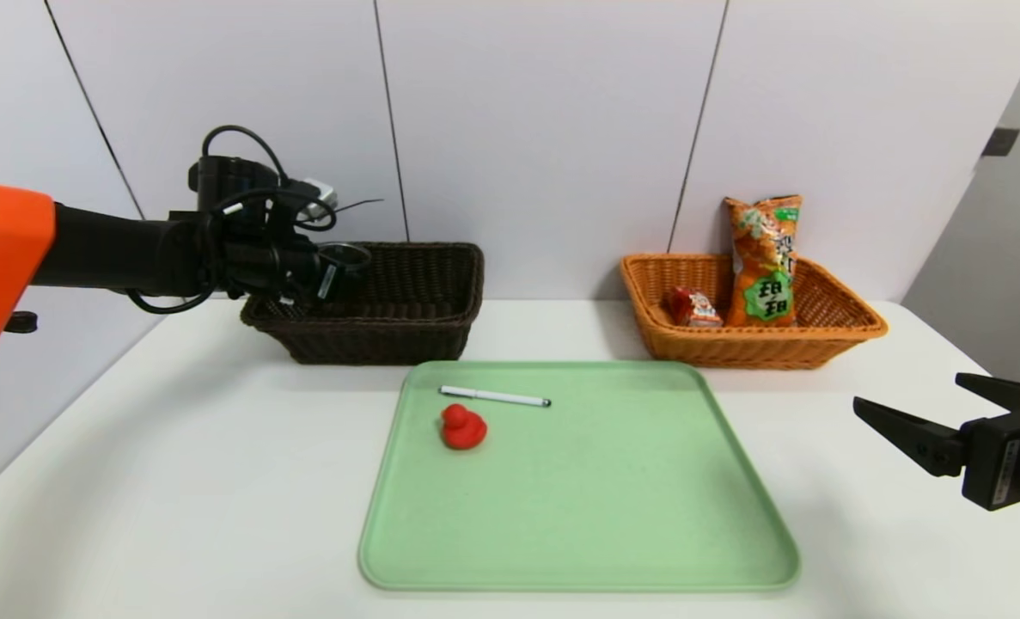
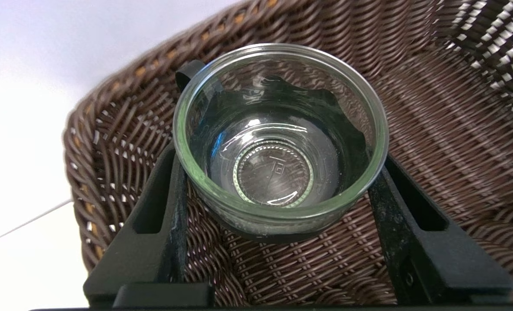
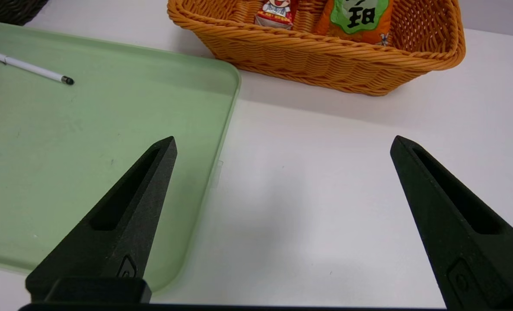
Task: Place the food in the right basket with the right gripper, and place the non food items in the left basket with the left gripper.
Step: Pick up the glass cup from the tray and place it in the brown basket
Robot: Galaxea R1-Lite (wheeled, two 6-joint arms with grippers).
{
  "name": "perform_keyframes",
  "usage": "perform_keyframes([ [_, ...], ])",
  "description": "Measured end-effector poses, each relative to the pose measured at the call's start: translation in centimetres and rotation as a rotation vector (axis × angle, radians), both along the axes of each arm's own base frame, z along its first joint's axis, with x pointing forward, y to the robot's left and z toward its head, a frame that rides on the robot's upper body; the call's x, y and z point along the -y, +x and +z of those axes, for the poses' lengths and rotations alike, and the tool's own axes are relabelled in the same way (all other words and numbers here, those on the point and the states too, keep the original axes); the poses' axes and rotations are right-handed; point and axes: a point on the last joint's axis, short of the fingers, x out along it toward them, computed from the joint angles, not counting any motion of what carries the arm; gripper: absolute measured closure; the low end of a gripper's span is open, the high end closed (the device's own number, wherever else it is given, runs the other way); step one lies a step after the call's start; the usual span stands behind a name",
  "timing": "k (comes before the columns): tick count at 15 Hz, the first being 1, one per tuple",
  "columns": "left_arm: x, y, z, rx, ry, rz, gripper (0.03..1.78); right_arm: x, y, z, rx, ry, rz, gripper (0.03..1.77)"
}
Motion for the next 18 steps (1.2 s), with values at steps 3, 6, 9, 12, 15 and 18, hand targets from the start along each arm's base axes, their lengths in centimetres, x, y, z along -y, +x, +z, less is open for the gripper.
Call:
perform_keyframes([
  [3, 0.0, 0.4, -0.9, -0.007, 0.053, -0.002, 0.61, 0.0, 0.0, -0.2, -0.007, -0.001, 0.0, 0.09],
  [6, -0.1, 0.5, -1.2, -0.011, 0.082, 0.021, 0.61, 0.0, 0.0, -0.2, -0.009, -0.002, 0.001, 0.09],
  [9, -0.1, 0.6, -1.4, -0.01, 0.104, 0.044, 0.61, 0.0, 0.0, -0.2, -0.011, 0.002, 0.012, 0.09],
  [12, -0.1, 0.7, -1.4, -0.012, 0.107, 0.049, 0.61, 0.0, 0.0, -0.2, -0.011, 0.003, 0.013, 0.09],
  [15, -0.1, 0.8, -1.4, 0.001, 0.105, 0.052, 0.45, 0.0, 0.0, -0.3, -0.012, 0.003, 0.013, 0.09],
  [18, -0.1, 1.0, -1.1, 0.046, 0.101, 0.052, 0.34, 0.0, 0.1, -0.3, -0.015, 0.004, 0.018, 0.09],
])
